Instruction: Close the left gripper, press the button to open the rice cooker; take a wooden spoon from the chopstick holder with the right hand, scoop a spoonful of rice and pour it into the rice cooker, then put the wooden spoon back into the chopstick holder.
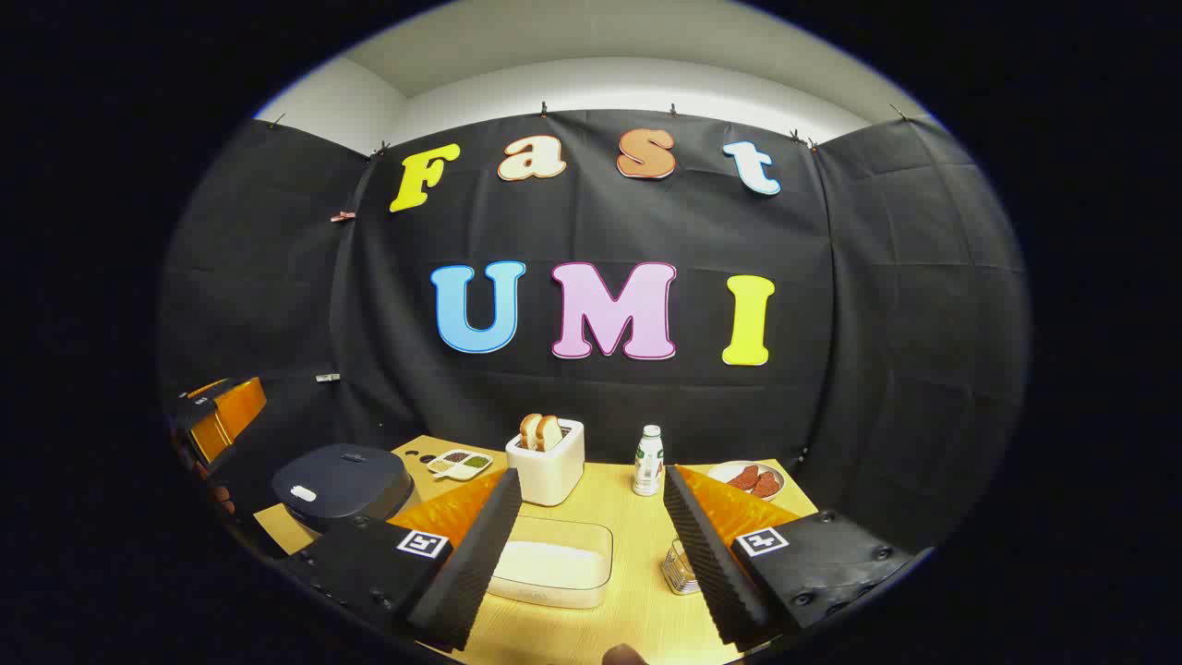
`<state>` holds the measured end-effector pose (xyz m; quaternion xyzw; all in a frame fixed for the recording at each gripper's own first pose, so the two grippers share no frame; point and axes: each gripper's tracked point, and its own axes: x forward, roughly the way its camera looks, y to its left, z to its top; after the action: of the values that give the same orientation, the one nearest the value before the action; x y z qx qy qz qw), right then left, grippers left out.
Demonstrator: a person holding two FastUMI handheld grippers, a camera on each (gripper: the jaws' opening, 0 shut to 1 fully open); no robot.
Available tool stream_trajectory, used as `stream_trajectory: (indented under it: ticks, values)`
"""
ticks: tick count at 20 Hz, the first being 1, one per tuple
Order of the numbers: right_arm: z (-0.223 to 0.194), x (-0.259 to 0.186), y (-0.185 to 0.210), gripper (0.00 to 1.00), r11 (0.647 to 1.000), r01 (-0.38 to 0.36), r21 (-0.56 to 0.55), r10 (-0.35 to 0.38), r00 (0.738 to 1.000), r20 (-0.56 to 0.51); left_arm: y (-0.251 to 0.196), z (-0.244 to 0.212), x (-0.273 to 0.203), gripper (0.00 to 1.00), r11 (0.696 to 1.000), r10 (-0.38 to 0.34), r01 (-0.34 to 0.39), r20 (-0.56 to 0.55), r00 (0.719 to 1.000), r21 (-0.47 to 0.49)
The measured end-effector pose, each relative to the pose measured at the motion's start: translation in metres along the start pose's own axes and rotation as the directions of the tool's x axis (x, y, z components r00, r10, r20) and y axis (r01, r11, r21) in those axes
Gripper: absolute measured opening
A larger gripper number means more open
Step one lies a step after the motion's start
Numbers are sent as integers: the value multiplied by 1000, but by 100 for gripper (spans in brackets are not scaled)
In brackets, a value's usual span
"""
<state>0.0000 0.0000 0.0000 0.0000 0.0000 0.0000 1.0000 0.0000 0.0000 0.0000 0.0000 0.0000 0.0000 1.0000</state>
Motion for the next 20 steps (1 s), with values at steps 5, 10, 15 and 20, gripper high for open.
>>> stream_trajectory:
  ticks: [5, 10, 15, 20]
  values:
    - [-3, 2, 0, 96, 1000, -1, -4, 1, 1000, -9, -1, -4, 2, 88, 1000, 4, -4, -4, 1000, 24]
    - [-1, 3, -1, 97, 1000, -2, -3, 2, 1000, -3, -10, -6, 0, 88, 999, -39, 39, -15, 999, -5]
    - [-1, 3, 0, 97, 1000, -4, -1, 4, 1000, -1, -6, -13, 2, 88, 999, -35, 34, -43, 998, -20]
    - [-1, 4, 0, 96, 1000, -2, -2, 2, 1000, -1, -2, -15, 3, 88, 999, -33, 32, -51, 998, -24]
